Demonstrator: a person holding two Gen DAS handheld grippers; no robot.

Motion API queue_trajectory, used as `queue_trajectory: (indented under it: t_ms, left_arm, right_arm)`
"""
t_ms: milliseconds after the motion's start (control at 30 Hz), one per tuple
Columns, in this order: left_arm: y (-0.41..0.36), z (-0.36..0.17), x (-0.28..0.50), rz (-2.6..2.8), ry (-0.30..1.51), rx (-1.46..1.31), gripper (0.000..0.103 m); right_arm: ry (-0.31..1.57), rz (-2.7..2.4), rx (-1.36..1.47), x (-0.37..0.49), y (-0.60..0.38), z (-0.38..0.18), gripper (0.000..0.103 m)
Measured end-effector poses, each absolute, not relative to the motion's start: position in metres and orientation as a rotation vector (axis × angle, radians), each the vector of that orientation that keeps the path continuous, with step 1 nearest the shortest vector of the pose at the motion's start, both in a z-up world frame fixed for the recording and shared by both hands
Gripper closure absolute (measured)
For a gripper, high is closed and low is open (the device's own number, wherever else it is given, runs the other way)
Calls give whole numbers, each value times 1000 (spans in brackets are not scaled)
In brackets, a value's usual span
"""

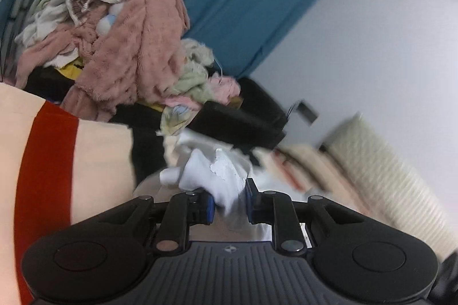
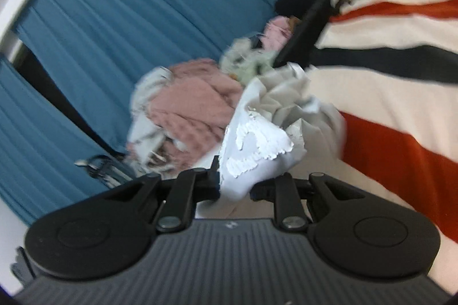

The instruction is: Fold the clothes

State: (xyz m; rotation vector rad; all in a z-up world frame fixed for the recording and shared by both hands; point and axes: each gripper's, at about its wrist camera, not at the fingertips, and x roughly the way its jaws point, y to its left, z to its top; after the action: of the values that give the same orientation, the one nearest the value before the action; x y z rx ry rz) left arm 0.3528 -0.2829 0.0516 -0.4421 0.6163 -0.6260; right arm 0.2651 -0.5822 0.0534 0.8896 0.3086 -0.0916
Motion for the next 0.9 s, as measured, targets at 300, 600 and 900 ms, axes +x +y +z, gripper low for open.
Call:
queue_trajectory:
  t_ms: [300,600,900]
  left_arm:
    - [-274,-82,323,-616,800,-197,79]
    - [-262,-22,269,-586,718,-51,71]
    - [-217,112,148,-619,548,12,49]
  right_arm:
    - [647,-205,983,246,-555,-104,77]
    - [715,-249,880,198,-534,-39,76]
    - [584,-173,650,106,-498,76,50]
